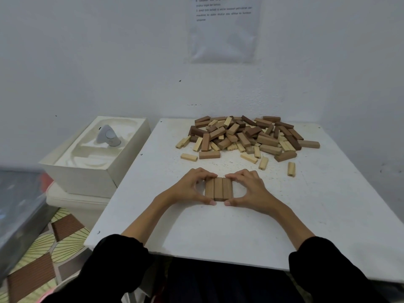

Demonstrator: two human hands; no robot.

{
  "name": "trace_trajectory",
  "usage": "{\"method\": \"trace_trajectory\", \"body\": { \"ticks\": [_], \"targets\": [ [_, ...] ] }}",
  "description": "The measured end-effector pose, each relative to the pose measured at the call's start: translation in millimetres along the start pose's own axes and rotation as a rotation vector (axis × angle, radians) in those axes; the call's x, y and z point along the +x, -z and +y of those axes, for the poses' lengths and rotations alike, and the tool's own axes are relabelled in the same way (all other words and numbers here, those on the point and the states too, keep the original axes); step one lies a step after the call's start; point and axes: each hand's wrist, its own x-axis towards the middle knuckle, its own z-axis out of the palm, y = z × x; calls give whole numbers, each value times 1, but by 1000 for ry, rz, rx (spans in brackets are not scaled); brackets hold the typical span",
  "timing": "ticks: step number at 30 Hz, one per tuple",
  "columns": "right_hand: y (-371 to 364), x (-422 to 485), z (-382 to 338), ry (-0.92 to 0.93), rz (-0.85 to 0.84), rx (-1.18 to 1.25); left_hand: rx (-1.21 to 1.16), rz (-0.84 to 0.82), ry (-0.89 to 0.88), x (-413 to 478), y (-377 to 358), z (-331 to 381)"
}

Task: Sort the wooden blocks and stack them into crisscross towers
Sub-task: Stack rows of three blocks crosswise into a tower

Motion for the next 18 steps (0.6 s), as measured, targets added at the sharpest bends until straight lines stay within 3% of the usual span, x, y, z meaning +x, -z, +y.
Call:
{"method": "trace_trajectory", "body": {
  "ticks": [12,18],
  "targets": [
    [-10,-7,-4,63,54,-60,-47,48,-37,-9,-10,0],
    [-22,-11,-19,81,96,-105,-33,-19,-35,-21,2,-2]
  ]
}}
